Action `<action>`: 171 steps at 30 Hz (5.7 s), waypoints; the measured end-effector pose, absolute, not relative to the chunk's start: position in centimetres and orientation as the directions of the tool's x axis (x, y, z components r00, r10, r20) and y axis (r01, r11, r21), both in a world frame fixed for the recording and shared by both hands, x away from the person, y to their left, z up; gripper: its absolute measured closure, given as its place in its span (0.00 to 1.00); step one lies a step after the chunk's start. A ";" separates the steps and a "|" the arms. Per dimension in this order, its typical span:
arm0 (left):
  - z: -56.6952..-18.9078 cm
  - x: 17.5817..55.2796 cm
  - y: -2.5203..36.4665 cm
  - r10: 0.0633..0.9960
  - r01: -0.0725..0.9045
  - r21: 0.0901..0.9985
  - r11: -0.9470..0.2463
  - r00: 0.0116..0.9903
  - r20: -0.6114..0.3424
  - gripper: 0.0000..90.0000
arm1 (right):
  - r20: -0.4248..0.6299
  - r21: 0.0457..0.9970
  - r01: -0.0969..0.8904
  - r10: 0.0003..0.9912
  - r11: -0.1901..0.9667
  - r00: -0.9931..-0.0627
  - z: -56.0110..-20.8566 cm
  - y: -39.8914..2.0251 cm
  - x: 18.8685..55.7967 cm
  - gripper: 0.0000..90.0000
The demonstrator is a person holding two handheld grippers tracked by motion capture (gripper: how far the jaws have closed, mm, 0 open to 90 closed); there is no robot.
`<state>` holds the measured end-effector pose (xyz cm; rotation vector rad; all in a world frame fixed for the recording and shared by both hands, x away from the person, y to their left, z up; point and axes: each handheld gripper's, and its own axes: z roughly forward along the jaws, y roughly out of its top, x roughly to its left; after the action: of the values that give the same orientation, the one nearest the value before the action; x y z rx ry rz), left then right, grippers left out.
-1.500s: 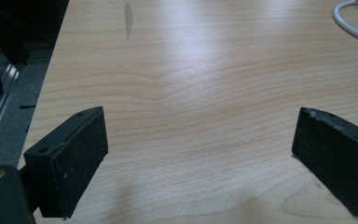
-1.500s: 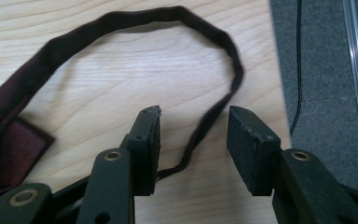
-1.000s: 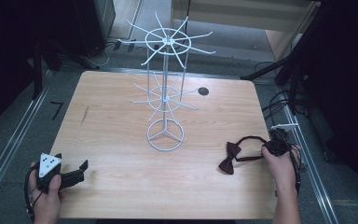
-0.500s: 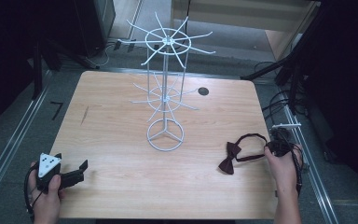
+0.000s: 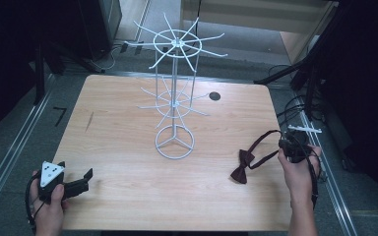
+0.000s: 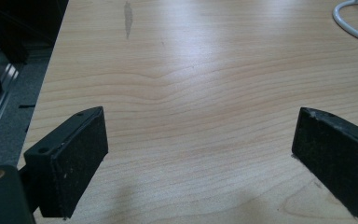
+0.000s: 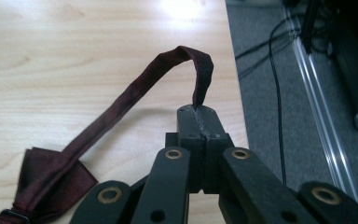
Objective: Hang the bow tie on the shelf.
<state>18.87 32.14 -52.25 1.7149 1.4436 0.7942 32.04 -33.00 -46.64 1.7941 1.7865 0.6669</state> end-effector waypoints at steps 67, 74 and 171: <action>-52.3 18.9 32.2 0.985 0.520 0.851 -0.081 0.170 -0.010 0.04 | -0.141 0.986 0.059 0.966 0.157 -0.218 -39.2 -25.5 25.6 1.00; -52.2 18.9 32.2 0.985 0.520 0.850 -0.080 0.170 -0.011 0.04 | -0.144 0.987 0.033 0.959 0.157 -0.246 -38.7 -24.6 25.2 1.00; -52.3 16.7 31.5 0.965 0.413 0.899 -0.146 0.259 0.038 0.08 | 0.061 0.994 0.107 0.858 -0.007 -0.510 -40.0 -15.7 31.4 1.00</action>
<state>16.69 31.52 -52.26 1.7074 1.2774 0.8450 31.42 -15.71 -40.05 1.0088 1.6627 1.5753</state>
